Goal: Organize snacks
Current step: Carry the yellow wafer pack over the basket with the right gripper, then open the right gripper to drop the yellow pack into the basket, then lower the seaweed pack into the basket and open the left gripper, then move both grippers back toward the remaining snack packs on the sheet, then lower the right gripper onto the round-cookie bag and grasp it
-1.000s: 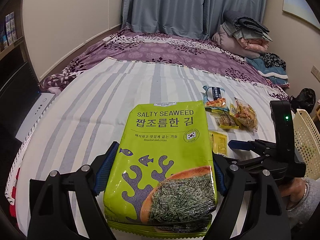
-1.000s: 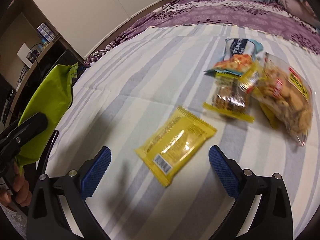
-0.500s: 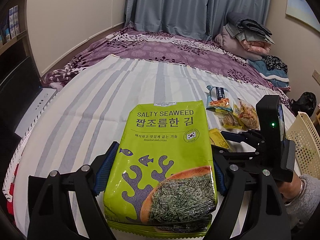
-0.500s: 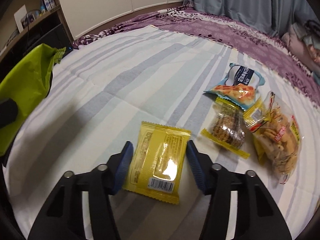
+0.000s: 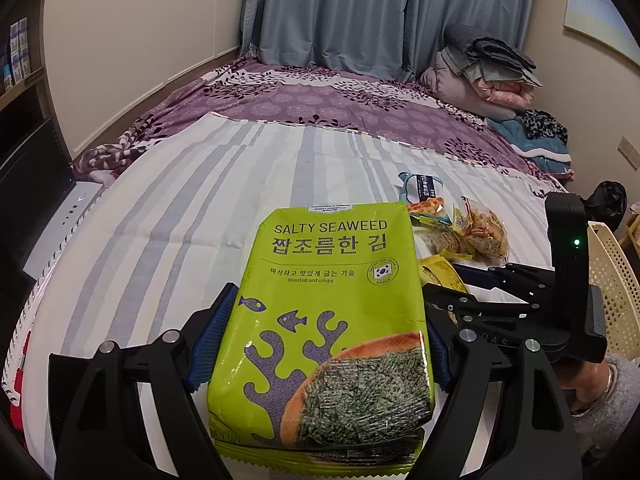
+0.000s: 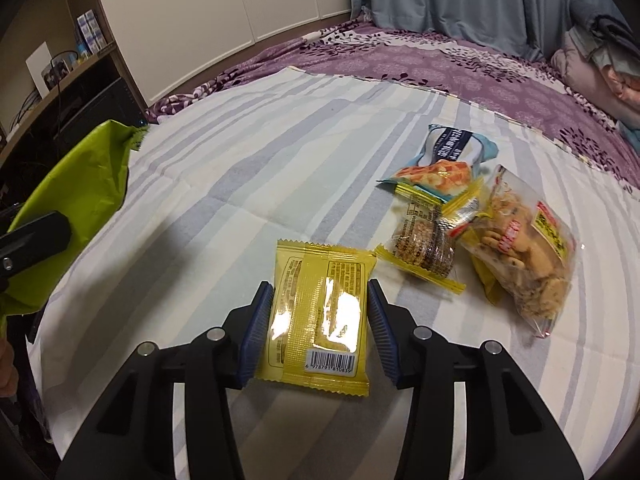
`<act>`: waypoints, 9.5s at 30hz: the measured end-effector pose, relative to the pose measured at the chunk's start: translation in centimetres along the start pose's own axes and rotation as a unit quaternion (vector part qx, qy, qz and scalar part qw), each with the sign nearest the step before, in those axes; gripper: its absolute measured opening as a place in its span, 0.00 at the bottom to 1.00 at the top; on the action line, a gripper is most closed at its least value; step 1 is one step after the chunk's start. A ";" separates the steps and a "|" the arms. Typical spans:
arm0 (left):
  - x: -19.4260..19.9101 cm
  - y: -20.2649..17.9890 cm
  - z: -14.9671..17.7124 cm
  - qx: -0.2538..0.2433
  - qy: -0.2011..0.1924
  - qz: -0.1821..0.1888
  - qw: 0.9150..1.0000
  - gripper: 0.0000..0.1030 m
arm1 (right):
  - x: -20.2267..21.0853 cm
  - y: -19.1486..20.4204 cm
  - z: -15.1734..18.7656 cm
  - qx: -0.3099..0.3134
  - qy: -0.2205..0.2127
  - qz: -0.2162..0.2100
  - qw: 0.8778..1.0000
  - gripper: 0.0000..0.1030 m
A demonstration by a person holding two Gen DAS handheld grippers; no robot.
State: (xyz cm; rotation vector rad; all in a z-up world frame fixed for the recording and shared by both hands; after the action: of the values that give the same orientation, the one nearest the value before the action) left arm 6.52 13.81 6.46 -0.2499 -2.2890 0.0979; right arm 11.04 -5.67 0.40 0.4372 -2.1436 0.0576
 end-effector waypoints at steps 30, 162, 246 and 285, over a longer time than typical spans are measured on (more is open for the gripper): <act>2.3 -9.3 -0.3 -0.097 -0.020 0.004 0.995 0.79 | 12.3 -6.3 3.0 -0.081 -0.092 0.009 0.992 0.46; -4.4 -45.0 -0.8 -0.301 0.044 0.205 0.930 0.89 | 33.0 -29.6 21.7 -0.334 -0.251 0.235 0.878 0.80; -9.3 -12.9 -2.5 -0.040 0.062 0.005 0.997 0.97 | 9.8 -14.2 4.2 -0.049 -0.086 0.113 0.989 0.95; -12.4 -12.1 -2.5 -0.024 0.085 0.012 0.996 0.97 | -0.1 -16.6 -1.6 -0.044 -0.006 0.046 0.998 0.63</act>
State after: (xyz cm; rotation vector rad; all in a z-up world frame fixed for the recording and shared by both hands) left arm 14.72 -0.62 0.91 -0.2996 -2.1208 0.0320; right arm 17.84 -20.84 -0.73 0.2881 -2.1684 0.0120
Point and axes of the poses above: each gripper's, at about its wrist camera, not at the fingertips, and x roughly against the way its jaws point, y to its left, z to its underside, the point moved 3 cm from there along -x, roughly the way its jaws point, and after that the axes turned 2 degrees about z, right-handed, at the moved point
